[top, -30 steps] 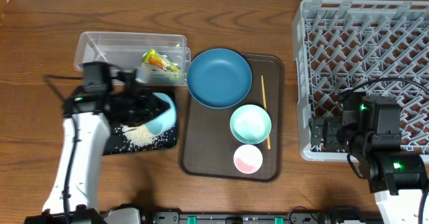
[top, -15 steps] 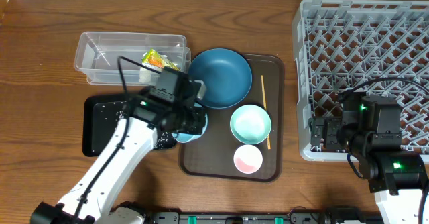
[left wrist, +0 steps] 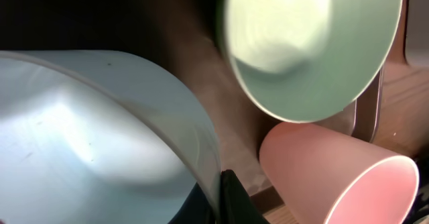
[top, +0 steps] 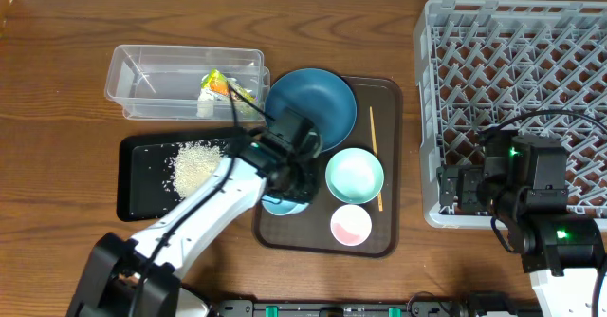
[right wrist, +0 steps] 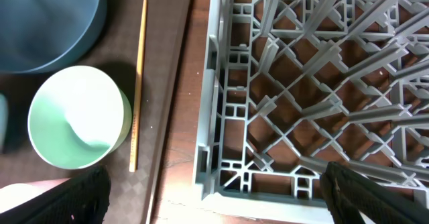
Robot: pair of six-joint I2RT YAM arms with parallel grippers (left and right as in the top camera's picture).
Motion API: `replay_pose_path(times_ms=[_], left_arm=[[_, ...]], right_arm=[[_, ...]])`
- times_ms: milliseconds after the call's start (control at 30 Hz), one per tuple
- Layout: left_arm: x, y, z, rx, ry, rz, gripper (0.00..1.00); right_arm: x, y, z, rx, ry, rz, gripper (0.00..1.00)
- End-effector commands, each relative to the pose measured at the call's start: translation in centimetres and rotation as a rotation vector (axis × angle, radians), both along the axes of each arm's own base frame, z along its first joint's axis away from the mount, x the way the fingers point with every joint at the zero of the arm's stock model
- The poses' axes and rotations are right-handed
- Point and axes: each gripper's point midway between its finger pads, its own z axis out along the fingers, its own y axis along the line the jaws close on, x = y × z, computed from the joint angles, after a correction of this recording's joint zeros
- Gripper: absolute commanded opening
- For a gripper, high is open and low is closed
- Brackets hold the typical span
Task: Sort waste into correct bins and load items into the dishwasher rack
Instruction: 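Return the emptied bowl to the brown tray and release it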
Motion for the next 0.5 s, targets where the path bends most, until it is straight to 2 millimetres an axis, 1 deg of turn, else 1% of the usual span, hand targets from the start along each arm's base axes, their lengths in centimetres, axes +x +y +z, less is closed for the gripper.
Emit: replay_pose_path(times_ms=[0, 33, 67, 100, 133, 167, 233, 300, 467], left_arm=[[-0.2, -0.7, -0.3, 0.01, -0.002, -0.012, 0.13], [-0.2, -0.7, -0.4, 0.012, -0.001, -0.014, 0.16], [-0.1, -0.7, -0.4, 0.012, -0.003, -0.013, 0.22], [0.0, -0.7, -0.4, 0.015, -0.009, -0.011, 0.25], [0.2, -0.6, -0.3, 0.018, -0.018, -0.008, 0.31], [0.4, -0.5, -0.3, 0.024, -0.028, -0.003, 0.36], [0.7, -0.4, 0.1, 0.02, -0.038, 0.003, 0.38], [0.9, -0.2, 1.1, 0.013, -0.048, 0.012, 0.4], [1.1, -0.7, 4.9, -0.053, -0.12, 0.009, 0.42]], right_arm=[[0.3, 0.3, 0.8, 0.007, -0.021, 0.004, 0.99], [0.3, 0.3, 0.8, 0.007, -0.021, 0.004, 0.99], [0.3, 0.3, 0.8, 0.007, -0.021, 0.004, 0.99], [0.3, 0.3, 0.8, 0.007, -0.021, 0.004, 0.99], [0.3, 0.3, 0.8, 0.007, -0.021, 0.004, 0.99], [0.3, 0.3, 0.8, 0.007, -0.021, 0.004, 0.99], [0.3, 0.3, 0.8, 0.006, -0.021, 0.005, 0.99], [0.3, 0.3, 0.8, 0.007, -0.021, 0.004, 0.99], [0.3, 0.3, 0.8, 0.007, -0.022, 0.004, 0.99]])
